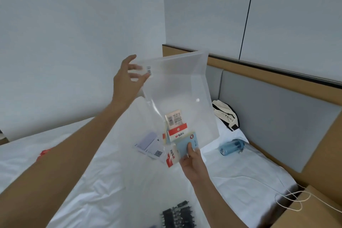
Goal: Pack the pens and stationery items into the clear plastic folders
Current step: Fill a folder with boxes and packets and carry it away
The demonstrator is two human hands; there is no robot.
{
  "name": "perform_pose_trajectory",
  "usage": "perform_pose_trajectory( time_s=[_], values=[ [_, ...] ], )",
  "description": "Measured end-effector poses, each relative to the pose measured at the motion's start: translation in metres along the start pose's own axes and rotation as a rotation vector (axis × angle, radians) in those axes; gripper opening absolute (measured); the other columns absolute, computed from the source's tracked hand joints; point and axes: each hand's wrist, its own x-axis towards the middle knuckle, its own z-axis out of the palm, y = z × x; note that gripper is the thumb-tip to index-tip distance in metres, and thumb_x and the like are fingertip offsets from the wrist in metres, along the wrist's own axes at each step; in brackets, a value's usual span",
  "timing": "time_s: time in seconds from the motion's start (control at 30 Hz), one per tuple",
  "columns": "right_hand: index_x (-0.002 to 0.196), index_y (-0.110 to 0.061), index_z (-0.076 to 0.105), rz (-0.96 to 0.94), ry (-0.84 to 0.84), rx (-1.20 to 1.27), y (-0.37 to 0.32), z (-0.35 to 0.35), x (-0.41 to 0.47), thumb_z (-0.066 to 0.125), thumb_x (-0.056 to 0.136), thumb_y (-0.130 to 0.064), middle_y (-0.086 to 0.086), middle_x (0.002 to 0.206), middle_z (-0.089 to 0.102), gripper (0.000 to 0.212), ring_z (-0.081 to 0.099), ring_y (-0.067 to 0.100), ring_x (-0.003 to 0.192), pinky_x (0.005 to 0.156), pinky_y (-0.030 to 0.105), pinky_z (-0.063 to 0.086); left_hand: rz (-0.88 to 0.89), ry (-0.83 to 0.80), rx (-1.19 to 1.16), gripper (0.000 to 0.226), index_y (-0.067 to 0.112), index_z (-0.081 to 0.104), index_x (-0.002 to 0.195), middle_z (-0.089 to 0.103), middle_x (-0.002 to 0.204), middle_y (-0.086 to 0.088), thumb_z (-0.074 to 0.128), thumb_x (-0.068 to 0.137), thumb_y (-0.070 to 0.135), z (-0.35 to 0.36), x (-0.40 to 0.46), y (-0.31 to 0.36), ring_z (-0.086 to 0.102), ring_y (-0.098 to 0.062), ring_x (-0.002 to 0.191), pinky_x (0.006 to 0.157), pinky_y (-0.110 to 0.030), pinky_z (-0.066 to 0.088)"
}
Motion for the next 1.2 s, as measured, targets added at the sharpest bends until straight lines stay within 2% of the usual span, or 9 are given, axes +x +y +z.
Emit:
perform_pose_trajectory(
  time_s=[0.1, 0.23, 0.3, 0.4, 0.57, 0.83, 0.93, 1.07, 1.2],
  values=[
    [0.13, -0.01, 0.044, -0.012, 0.016, 0.017, -0.001, 0.01, 0.003, 0.053, 0.089, -0.013, 0.015, 0.106, 0.065, 0.042, 0.07, 0.021, 0.087, 0.065, 0.036, 0.059, -0.191, -0.007, -0.152, 0.063, 0.022, 0.037, 0.139, 0.061, 0.104, 0.004, 0.07, 0.085, 0.014, 0.014, -0.03, -0.018, 0.065, -0.016, 0.089, 0.084, -0.039, 0.055],
    [0.126, -0.01, 0.045, -0.004, 0.004, 0.031, -0.002, 0.02, 0.007, 0.05, 0.094, -0.011, 0.014, 0.103, 0.066, 0.032, 0.069, 0.021, 0.086, 0.064, 0.035, 0.059, -0.348, -0.226, -0.265, 0.012, 0.021, 0.059, 0.104, 0.065, 0.111, -0.006, 0.051, 0.096, 0.023, 0.041, -0.076, -0.034, 0.067, -0.021, 0.098, 0.079, -0.031, 0.057],
    [0.124, -0.01, 0.046, 0.007, -0.018, 0.015, -0.001, 0.026, 0.008, 0.05, 0.094, -0.012, 0.014, 0.104, 0.066, 0.031, 0.068, 0.022, 0.089, 0.065, 0.036, 0.059, -0.467, -0.299, -0.332, 0.023, 0.019, 0.061, 0.099, 0.066, 0.111, -0.005, 0.041, 0.1, 0.03, 0.051, -0.093, -0.036, 0.069, -0.01, 0.089, 0.07, -0.02, 0.054],
    [0.126, -0.01, 0.045, 0.014, -0.058, 0.007, -0.001, 0.031, 0.007, 0.052, 0.091, -0.013, 0.015, 0.108, 0.064, 0.036, 0.066, 0.024, 0.095, 0.069, 0.039, 0.059, -0.56, -0.342, -0.378, 0.031, 0.028, 0.063, 0.103, 0.072, 0.1, 0.007, 0.034, 0.101, 0.04, 0.057, -0.102, -0.039, 0.068, -0.011, 0.093, 0.077, -0.026, 0.053],
    [0.131, -0.012, 0.044, 0.028, -0.093, -0.005, -0.002, 0.031, 0.008, 0.054, 0.09, -0.015, 0.017, 0.12, 0.058, 0.043, 0.053, 0.032, 0.116, 0.092, 0.05, 0.049, -0.51, -0.331, -0.382, 0.028, 0.027, 0.064, 0.102, 0.074, 0.089, 0.013, 0.038, 0.101, 0.035, 0.059, -0.097, -0.036, 0.07, -0.011, 0.09, 0.076, -0.025, 0.053],
    [0.12, -0.013, 0.05, -0.019, 0.068, -0.078, -0.03, 0.018, 0.007, 0.058, 0.087, -0.021, 0.012, 0.133, 0.053, 0.034, 0.054, 0.028, 0.119, 0.087, 0.042, 0.049, -0.455, -0.31, -0.358, 0.028, 0.024, 0.066, 0.099, 0.073, 0.091, 0.006, 0.039, 0.101, 0.028, 0.054, -0.076, -0.026, 0.07, -0.011, 0.086, 0.076, -0.025, 0.054],
    [0.136, -0.016, 0.041, -0.143, 0.161, -0.066, -0.054, 0.001, 0.011, 0.061, 0.085, -0.009, 0.004, 0.123, 0.057, 0.054, 0.057, 0.019, 0.103, 0.087, 0.038, 0.047, -0.435, -0.356, -0.308, 0.03, 0.021, 0.067, 0.101, 0.073, 0.096, -0.002, 0.039, 0.101, 0.031, 0.04, -0.065, -0.025, 0.068, -0.02, 0.093, 0.083, -0.034, 0.053],
    [0.132, -0.021, 0.044, -0.293, 0.132, -0.498, -0.089, -0.009, 0.014, 0.049, 0.097, -0.012, 0.001, 0.118, 0.061, 0.036, 0.057, 0.016, 0.11, 0.103, 0.038, 0.04, -0.361, -0.467, -0.182, 0.041, 0.02, 0.065, 0.11, 0.072, 0.104, -0.001, 0.032, 0.1, 0.041, 0.02, -0.054, -0.023, 0.066, -0.02, 0.1, 0.092, -0.036, 0.05],
    [0.128, -0.023, 0.052, -0.215, 0.012, -0.819, -0.097, 0.005, 0.021, 0.049, 0.099, -0.028, 0.002, 0.122, 0.062, 0.03, 0.059, 0.018, 0.114, 0.098, 0.036, 0.045, -0.336, -0.579, -0.06, 0.069, 0.018, 0.051, 0.136, 0.062, 0.127, -0.004, 0.023, 0.09, 0.061, 0.012, -0.044, -0.021, 0.055, -0.023, 0.119, 0.104, -0.041, 0.04]
  ],
)
